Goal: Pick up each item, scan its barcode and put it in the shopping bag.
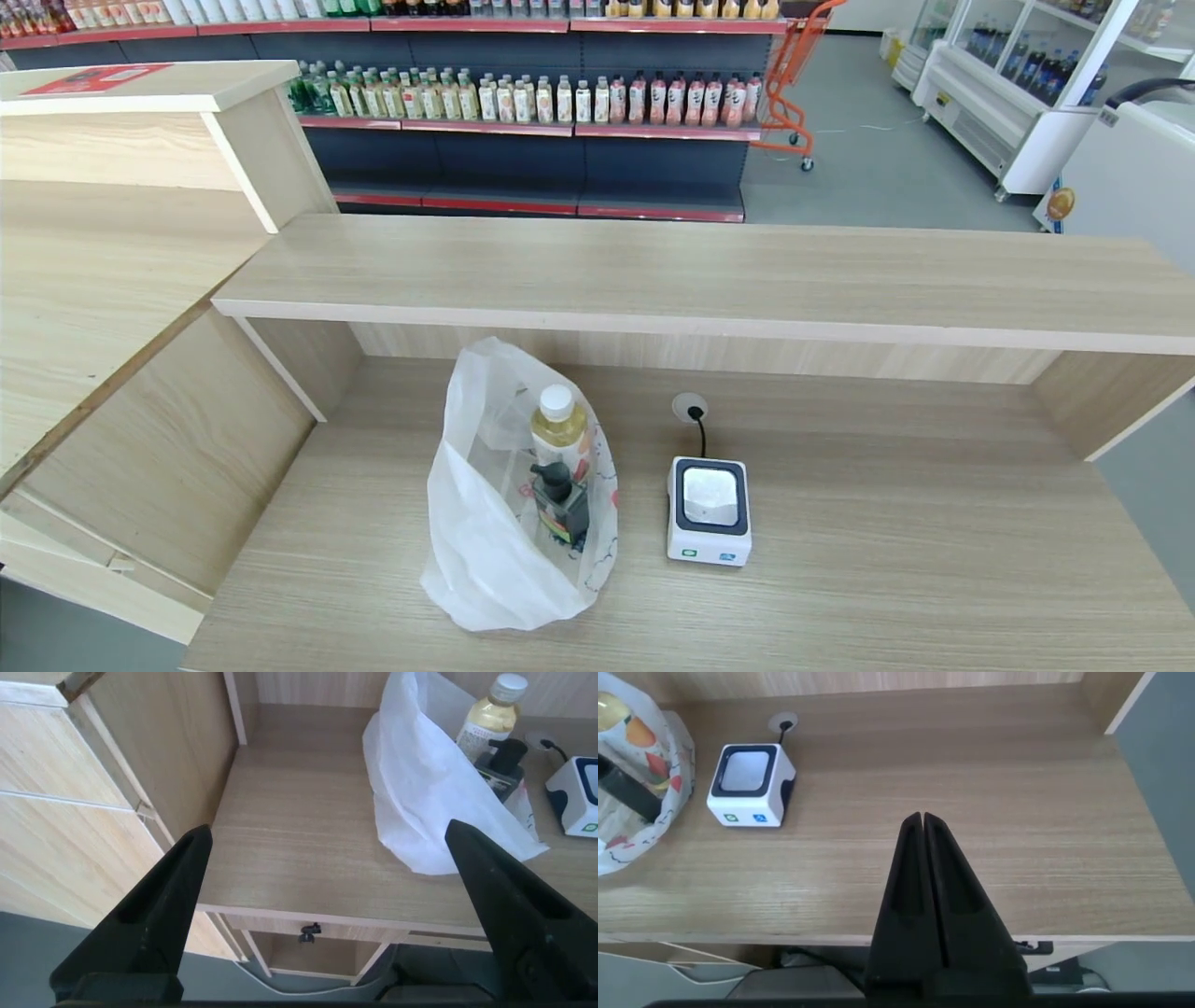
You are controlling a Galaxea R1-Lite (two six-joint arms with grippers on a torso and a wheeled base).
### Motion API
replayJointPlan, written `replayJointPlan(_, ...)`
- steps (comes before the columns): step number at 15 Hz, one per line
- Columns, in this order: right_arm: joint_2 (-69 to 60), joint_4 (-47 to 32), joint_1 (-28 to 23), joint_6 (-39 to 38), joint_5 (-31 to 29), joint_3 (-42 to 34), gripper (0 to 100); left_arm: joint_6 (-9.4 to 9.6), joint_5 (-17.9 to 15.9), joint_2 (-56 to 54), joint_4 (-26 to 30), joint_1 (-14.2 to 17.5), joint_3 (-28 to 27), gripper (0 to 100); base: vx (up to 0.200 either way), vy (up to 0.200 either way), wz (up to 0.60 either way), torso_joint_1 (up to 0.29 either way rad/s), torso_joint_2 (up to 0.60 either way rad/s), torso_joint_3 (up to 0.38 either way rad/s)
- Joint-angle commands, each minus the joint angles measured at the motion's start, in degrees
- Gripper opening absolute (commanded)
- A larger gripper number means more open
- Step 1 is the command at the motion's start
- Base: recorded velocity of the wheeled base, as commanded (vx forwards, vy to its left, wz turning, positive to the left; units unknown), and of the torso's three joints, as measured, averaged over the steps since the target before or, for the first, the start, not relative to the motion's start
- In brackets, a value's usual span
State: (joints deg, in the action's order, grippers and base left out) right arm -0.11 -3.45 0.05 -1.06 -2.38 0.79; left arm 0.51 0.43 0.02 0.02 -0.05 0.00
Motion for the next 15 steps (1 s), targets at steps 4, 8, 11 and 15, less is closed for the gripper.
replayJointPlan(4,0.2,0.0,0.0,0.0,0.0,0.0,0,-0.07,0.0,0.0,0.0,0.0,0.0,100,0.050,0.000,0.00,-0.002,0.00,0.001)
replayJointPlan(8,0.2,0.0,0.0,0.0,0.0,0.0,0,-0.16,0.0,0.0,0.0,0.0,0.0,100,0.000,0.000,0.00,0.000,0.00,0.000)
replayJointPlan(11,0.2,0.0,0.0,0.0,0.0,0.0,0,-0.16,0.0,0.0,0.0,0.0,0.0,100,0.000,0.000,0.00,0.000,0.00,0.000)
replayJointPlan(15,0.2,0.0,0.0,0.2,0.0,0.0,0,-0.16,0.0,0.0,0.0,0.0,0.0,100,0.000,0.000,0.00,0.000,0.00,0.000)
